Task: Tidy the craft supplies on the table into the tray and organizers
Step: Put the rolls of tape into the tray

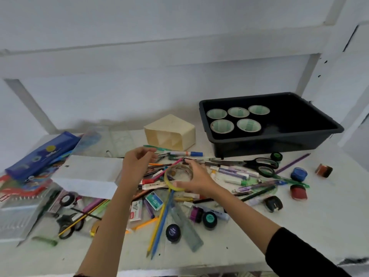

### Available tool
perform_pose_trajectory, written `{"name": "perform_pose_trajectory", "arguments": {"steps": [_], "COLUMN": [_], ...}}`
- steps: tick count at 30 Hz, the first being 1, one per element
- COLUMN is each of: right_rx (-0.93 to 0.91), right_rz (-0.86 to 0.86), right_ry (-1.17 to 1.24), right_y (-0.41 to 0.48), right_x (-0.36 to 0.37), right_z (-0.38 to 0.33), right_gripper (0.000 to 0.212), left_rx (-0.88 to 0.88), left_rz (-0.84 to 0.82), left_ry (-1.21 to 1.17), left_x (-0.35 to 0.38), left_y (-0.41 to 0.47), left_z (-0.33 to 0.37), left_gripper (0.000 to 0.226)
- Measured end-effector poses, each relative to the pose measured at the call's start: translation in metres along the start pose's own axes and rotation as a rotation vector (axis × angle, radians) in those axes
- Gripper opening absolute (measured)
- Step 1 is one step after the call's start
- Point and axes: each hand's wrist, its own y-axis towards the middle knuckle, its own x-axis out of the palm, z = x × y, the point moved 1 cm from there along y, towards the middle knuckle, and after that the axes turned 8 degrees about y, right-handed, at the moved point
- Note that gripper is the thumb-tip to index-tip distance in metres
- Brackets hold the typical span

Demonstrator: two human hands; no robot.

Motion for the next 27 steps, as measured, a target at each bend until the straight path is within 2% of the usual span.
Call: {"name": "perform_pose_trajectory", "arguments": {"steps": [3, 5, 7, 11, 14, 16, 21, 27], "right_rx": [-0.028, -0.048, -0.056, -0.104, -0.123, -0.158, -0.175, -0.015], "right_rz": [-0.031, -0.030, 0.019, 0.177, 0.237, 0.269, 0.426, 0.566], "right_ry": [-0.141, -0.218, -0.176, 0.075, 0.216, 0.242, 0.193, 0.043], "right_y": [0.000, -0.001, -0.002, -0.012, -0.018, -0.018, -0.006, 0.023], "right_x": [0.006, 0.008, 0.009, -0.008, -0.045, -0.077, -0.169, -0.264], "right_z": [-0.001, -0.002, 0.000, -0.002, -0.011, -0.016, -0.017, 0.019], "right_gripper": [0.110, 0.114, 0.108, 0.098, 0.090, 0.096, 0.092, 0.099], "left_rx": [-0.052, -0.087, -0.117, -0.090, -0.053, 0.004, 0.155, 0.302], "left_rz": [-0.008, 0.004, 0.028, 0.009, -0.023, -0.054, -0.125, -0.199], "left_ry": [-0.025, -0.053, -0.119, -0.134, -0.155, -0.135, -0.087, -0.024], "left_x": [-0.004, -0.002, 0.002, 0.015, 0.033, 0.049, 0.101, 0.165], "left_y": [-0.007, -0.008, -0.009, -0.005, 0.003, 0.008, 0.021, 0.045], "left_z": [-0.014, -0.020, -0.024, -0.020, 0.000, 0.018, 0.065, 0.112], "left_gripper": [0.013, 0.014, 0.018, 0.018, 0.017, 0.017, 0.018, 0.015]}}
